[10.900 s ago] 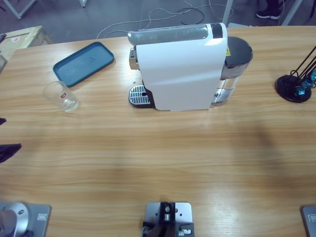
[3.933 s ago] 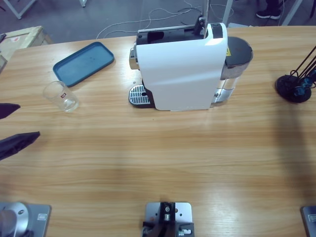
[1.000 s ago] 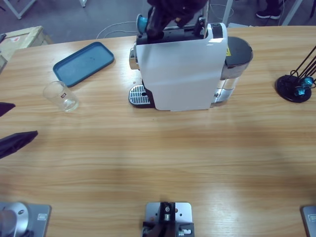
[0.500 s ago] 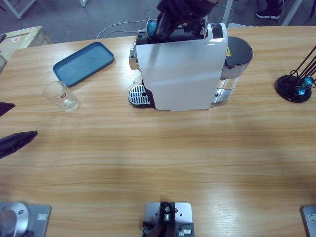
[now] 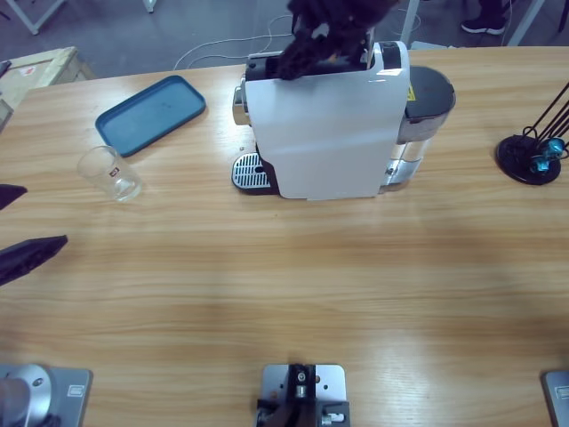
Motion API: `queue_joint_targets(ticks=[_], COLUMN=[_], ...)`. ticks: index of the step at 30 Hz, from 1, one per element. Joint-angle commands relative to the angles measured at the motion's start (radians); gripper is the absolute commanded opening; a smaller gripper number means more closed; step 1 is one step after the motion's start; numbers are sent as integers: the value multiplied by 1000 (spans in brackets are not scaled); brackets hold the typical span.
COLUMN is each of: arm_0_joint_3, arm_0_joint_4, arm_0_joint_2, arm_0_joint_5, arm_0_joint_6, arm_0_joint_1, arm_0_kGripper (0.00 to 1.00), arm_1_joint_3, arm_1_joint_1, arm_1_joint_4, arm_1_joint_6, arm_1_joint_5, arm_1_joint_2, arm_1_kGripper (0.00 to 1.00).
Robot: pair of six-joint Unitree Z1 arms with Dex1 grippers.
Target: Pour coffee
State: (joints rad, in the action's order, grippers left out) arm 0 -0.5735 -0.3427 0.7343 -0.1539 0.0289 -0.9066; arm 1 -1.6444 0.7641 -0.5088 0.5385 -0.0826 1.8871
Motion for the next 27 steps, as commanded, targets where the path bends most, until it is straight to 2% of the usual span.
queue_joint_targets(ticks=[1,3,5,9,13,17,20,23,27], arm_0_joint_3=[24,23,22,21,24,24,25,26,26], arm_0_joint_4=[2,2,2,4,14,17,17,19,19], arm_0_joint_2=[-12,-8,-3,-1,15,22,18,19,20], arm_0_joint_5=[-18,-15,-11,-10,-2,-1,-1,-2,-2], arm_0_joint_6=[0,0,0,-2,-3,-2,-3,-3,-2], arm_0_joint_1=[-6,-6,-6,-6,-6,-6,-6,-6,-6], arm_0_kGripper=[945,945,945,913,913,913,912,908,913], arm_1_joint_3=[104,202,357,626,672,648,576,480,409], arm_1_joint_1=[136,188,237,245,211,65,3,0,55], arm_1_joint_4=[18,75,166,313,347,518,602,634,679], arm_1_joint_6=[-197,-294,-447,-759,-890,-958,-992,-999,-1002], arm_1_joint_5=[-51,-21,93,285,499,552,526,488,442], arm_1_joint_2=[-171,-208,-266,-471,-549,-459,-334,-215,-172], arm_1_kGripper=[0,0,0,0,0,0,0,0,0])
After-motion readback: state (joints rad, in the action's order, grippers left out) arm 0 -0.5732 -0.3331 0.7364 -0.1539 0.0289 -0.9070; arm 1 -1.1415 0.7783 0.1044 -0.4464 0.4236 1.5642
